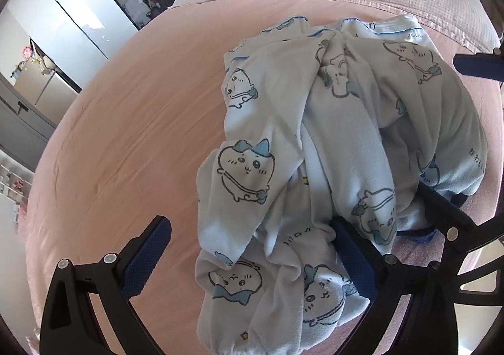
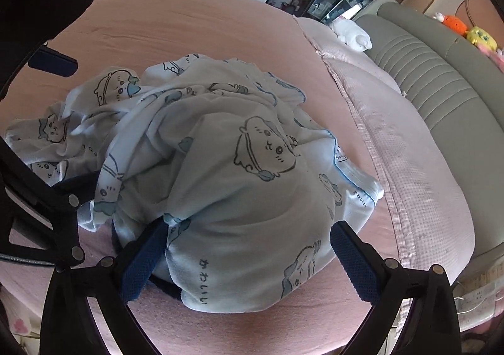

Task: Fold clothes
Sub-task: 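Close the right gripper on the garment while the left gripper grasps another edge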

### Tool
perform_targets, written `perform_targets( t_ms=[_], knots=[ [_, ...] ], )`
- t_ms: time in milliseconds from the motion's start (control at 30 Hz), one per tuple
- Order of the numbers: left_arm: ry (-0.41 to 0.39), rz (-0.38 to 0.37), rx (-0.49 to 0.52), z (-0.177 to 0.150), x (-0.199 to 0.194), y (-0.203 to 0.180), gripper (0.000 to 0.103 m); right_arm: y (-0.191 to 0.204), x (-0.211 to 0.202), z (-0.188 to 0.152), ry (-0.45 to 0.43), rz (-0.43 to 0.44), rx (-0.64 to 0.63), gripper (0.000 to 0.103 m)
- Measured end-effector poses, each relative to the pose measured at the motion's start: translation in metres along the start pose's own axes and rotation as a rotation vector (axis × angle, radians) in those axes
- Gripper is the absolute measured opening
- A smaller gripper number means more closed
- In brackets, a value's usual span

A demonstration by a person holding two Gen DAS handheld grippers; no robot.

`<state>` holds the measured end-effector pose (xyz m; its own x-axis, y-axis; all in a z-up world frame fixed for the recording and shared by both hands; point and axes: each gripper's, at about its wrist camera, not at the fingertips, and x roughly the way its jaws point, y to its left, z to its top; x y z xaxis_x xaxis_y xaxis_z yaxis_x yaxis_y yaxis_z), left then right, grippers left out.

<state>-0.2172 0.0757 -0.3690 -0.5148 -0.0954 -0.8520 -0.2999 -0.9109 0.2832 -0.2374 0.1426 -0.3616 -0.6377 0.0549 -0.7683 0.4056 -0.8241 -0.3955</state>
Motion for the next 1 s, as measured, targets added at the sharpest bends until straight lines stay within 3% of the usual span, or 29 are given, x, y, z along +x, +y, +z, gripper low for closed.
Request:
perform_targets(
  t_ms=[67, 133, 200, 233, 300, 367, 533, 667, 833, 1000],
  knots=[
    [0.007, -0.048, -0.026, -0.003, -0.001, 0.003, 0.091, -0.006, 0.001, -0.002, 0.007, 0.024, 0.025, 0.100],
    [0.019, -0.115, -0.058, -0.004, 0.002, 0.002, 0.072, -0.006, 0.001, -0.001, 0.008, 0.040, 0.048, 0.097],
    [0.030, -0.167, -0.077, -0.005, 0.005, 0.000, 0.061, -0.004, -0.001, -0.001, 0.008, 0.049, 0.073, 0.091],
    [0.027, -0.184, -0.072, -0.006, 0.005, -0.004, 0.050, -0.002, -0.003, -0.001, 0.006, 0.052, 0.084, 0.085],
    [0.021, -0.201, -0.052, -0.008, 0.006, -0.012, 0.038, 0.004, -0.012, -0.004, 0.000, 0.051, 0.090, 0.072],
    [0.021, -0.213, -0.058, -0.009, 0.008, -0.016, 0.035, 0.009, -0.016, -0.003, 0.009, 0.032, 0.113, 0.057],
    [0.042, -0.308, -0.218, -0.011, 0.020, 0.000, 0.027, 0.021, -0.027, -0.001, 0.029, -0.012, 0.172, 0.043],
    [0.039, -0.362, -0.337, 0.000, 0.029, 0.023, 0.020, 0.008, -0.039, 0.000, 0.006, 0.039, 0.270, 0.041],
    [0.002, -0.405, -0.449, 0.059, 0.025, 0.050, 0.017, 0.000, -0.059, 0.007, -0.032, 0.076, 0.299, 0.038],
    [-0.071, -0.452, -0.512, 0.072, 0.003, 0.073, 0.016, -0.003, -0.073, 0.011, -0.045, 0.130, 0.333, 0.038]
  ],
)
